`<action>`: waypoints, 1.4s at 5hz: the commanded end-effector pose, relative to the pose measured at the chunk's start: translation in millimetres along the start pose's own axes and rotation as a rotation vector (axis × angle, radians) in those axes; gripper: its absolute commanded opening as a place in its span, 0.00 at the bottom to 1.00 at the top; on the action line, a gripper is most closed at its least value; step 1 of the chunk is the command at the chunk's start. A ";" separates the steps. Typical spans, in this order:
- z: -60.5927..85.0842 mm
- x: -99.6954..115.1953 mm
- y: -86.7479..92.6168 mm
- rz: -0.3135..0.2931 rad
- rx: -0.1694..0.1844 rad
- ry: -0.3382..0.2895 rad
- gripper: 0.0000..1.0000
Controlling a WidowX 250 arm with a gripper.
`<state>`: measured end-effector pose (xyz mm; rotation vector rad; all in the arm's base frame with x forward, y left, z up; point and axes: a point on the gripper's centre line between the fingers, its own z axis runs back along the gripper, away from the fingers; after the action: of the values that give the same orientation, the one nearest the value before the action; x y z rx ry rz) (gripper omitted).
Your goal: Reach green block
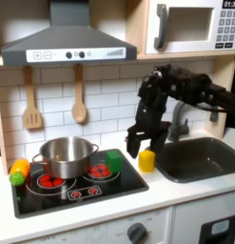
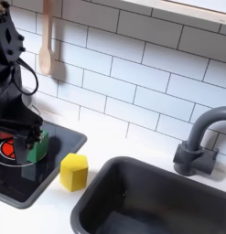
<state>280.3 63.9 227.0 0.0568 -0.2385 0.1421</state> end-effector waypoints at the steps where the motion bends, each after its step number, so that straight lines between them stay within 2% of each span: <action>1: -6.7 23.9 8.3 -0.004 0.009 -0.018 1.00; 3: -14.6 39.7 14.4 -0.013 0.013 -0.033 1.00; 5: -26.3 53.2 11.7 -0.017 0.015 -0.032 1.00; 7: -43.1 65.0 13.0 -0.017 0.025 -0.023 1.00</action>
<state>350.1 87.6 201.4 0.0848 -0.2584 0.1281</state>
